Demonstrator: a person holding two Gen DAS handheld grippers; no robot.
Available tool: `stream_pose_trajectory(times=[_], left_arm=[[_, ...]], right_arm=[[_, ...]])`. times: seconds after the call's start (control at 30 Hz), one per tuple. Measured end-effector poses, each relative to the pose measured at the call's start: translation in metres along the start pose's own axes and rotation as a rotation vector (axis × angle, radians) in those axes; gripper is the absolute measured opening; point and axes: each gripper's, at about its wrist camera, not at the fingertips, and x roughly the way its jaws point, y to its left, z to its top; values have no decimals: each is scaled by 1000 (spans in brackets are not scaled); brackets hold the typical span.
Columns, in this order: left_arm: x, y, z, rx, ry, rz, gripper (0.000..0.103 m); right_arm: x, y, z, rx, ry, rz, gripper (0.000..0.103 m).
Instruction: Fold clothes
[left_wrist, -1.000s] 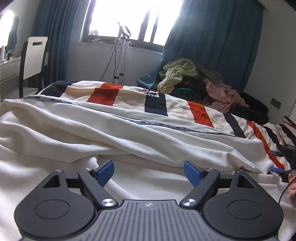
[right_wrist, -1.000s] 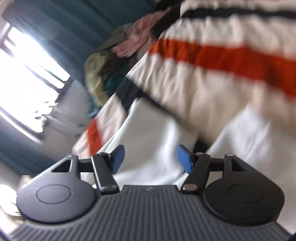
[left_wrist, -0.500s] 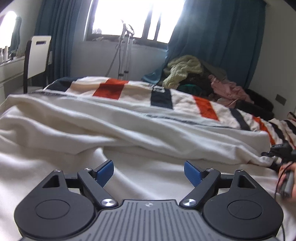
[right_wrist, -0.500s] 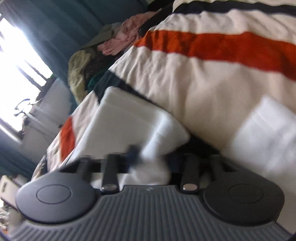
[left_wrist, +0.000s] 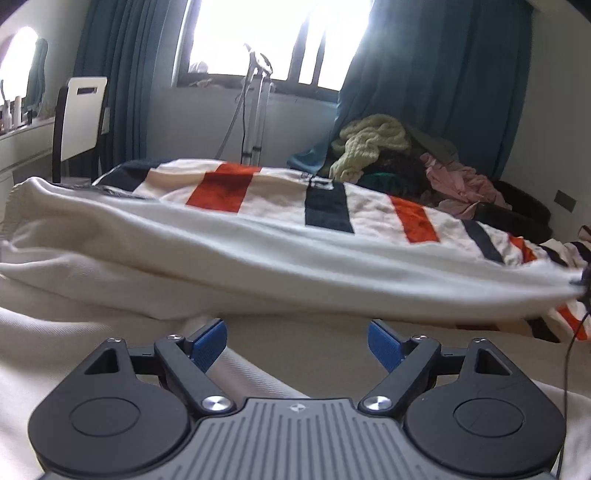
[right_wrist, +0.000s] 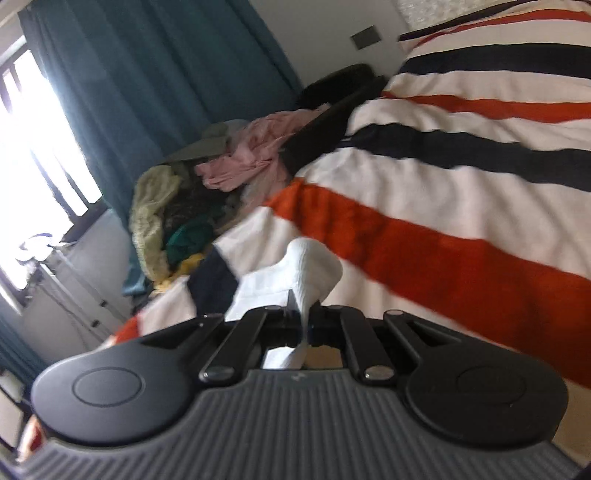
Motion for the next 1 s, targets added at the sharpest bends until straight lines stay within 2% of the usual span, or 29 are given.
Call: stream_pose_trajectory(times=[0.1,0.2,0.3,0.33,0.37,0.4,0.43,0.47,0.67,0.83,1.0], left_arm=[[-7,-5,-1,29,-12,-9,86],[-13,-11,-2,51,-24,-21,86],[-20,-15,0,65,-40,-26,86],[-23,-16,1,68,-45,-28,86],[-25,-16,1,71,-51,-30,86],[-28,-17,2,75,-56,-32,86],[-30,-18,3,78,-62,-34,86],[-33,-19,4,82,-67,-36,86],[-92,-18,0,71,-106,-118,88],[-132,-18,-8,70,-130,-142,88],[-163,-8,-28,55,-105,-151,88]], right_arm=[[0,-40,-23,25,37,-49,6],[-2,-61,-41,36,65,-40,8],[-11,-52,-37,-13,84,-50,23],[-15,-46,-33,-46,91,-56,31],[-21,-40,-29,-84,94,-58,47],[-27,-34,-24,-122,96,-59,57],[-37,-28,-21,-150,94,-47,76],[-49,-21,-18,-169,87,-24,84],[-135,28,-17,-336,99,111,85],[-224,68,-47,-467,114,271,85],[-293,87,-89,-548,91,347,85]])
